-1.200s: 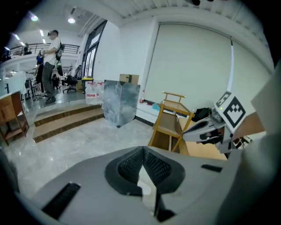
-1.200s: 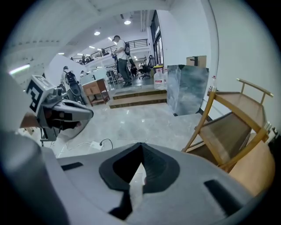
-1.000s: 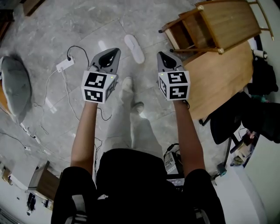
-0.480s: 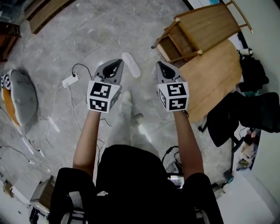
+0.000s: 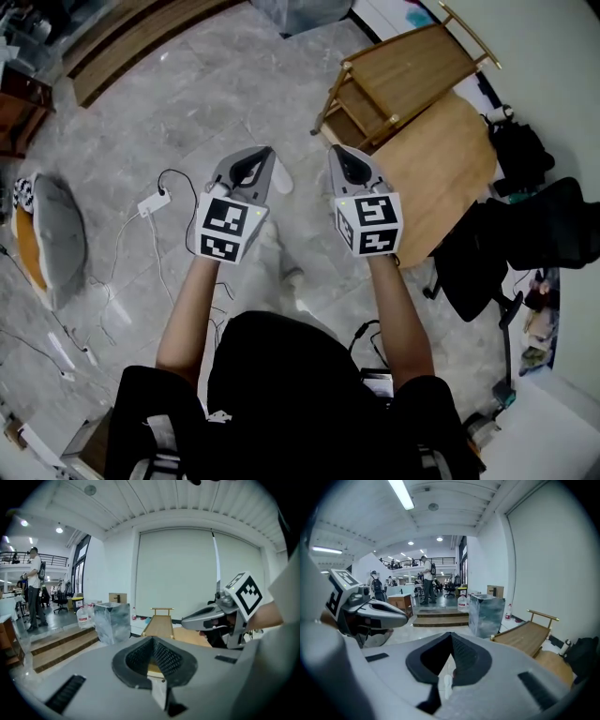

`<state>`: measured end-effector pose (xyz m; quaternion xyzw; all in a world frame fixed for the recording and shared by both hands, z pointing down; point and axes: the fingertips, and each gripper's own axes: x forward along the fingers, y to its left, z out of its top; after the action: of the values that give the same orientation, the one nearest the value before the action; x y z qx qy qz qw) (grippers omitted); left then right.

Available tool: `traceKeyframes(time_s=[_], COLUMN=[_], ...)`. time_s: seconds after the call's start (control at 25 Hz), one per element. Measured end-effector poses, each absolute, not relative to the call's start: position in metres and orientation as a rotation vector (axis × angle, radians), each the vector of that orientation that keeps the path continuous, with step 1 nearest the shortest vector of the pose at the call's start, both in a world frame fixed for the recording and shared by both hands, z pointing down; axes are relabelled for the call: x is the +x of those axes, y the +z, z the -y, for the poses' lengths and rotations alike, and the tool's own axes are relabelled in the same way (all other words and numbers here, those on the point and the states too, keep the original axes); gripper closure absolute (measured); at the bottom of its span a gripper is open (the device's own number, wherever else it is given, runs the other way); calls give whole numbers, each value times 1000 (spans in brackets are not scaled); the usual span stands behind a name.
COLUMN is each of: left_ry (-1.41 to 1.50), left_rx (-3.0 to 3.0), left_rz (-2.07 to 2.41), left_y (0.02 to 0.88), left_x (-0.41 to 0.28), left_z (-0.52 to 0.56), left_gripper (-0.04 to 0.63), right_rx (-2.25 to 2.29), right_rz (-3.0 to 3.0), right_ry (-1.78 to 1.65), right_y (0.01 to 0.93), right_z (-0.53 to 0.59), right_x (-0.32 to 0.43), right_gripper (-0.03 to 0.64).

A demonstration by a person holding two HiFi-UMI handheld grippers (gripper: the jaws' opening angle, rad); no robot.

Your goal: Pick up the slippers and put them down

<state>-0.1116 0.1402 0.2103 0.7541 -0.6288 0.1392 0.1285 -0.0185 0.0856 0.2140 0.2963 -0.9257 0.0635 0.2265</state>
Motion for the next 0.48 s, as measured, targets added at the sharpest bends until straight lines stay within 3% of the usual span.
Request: traceKeyframes(time_s=[0.48], left_ry=[326], left_rx=[2276], left_rz=[1973], left_y=[113], left_x=[-62], left_z=[-201], left_gripper=[592], right_rx=[857], right_rz=[2696], right_ry=[65], right_y=[111], right_z=[-144], right_x=[23], right_gripper=[618])
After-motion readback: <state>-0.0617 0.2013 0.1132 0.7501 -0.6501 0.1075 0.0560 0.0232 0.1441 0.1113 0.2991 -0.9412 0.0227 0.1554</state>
